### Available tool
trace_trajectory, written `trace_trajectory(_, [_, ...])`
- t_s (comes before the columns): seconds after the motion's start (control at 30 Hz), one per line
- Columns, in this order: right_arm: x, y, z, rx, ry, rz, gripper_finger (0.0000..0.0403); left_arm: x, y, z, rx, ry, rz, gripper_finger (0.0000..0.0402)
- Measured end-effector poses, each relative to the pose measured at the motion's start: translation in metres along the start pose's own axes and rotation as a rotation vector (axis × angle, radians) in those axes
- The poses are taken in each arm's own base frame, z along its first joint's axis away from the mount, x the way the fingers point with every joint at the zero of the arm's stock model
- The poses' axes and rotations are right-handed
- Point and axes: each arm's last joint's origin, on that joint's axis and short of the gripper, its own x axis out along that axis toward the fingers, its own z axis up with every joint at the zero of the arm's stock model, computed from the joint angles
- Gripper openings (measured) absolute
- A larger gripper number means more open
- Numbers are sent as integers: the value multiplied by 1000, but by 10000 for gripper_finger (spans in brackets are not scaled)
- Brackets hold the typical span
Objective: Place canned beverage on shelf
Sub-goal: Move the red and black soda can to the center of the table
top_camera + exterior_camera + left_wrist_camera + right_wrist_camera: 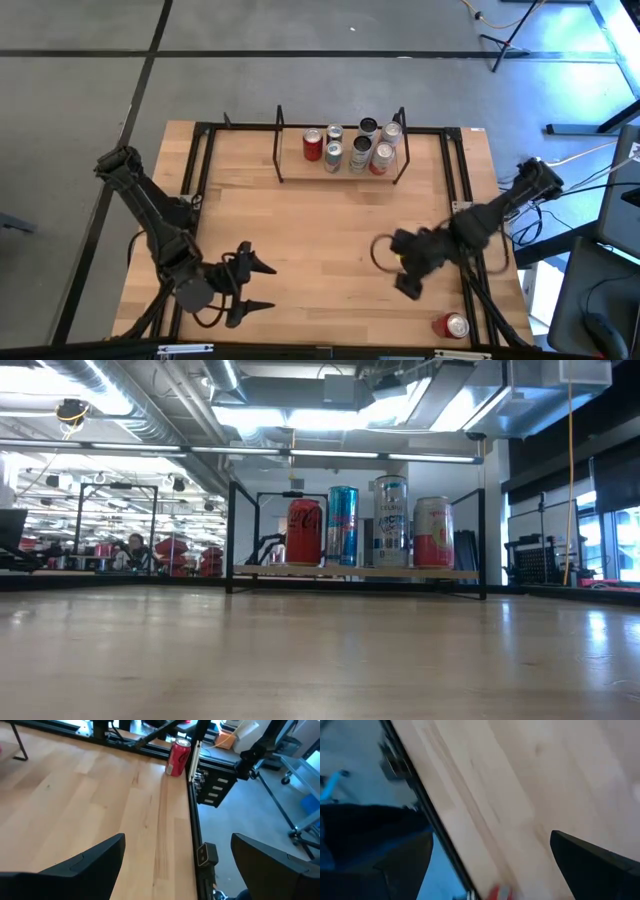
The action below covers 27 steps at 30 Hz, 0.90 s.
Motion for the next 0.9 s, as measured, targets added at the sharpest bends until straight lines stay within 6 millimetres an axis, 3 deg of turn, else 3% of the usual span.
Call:
trace_trajectory(0.37, [-1,9,-83,126,135,-171,390,3,4,3,10,-22,38,350])
trace_trajectory(0.6, [25,11,-136,114,261,-147,390,6,7,5,5,-17,43,350])
trace_trajectory(0.73, [40,9,-155,82,296,-179,390,6,7,5,13,-15,41,350])
trace_trajectory(0.9, [55,13,-165,21,311,-210,390,6,7,5,13,-14,41,350])
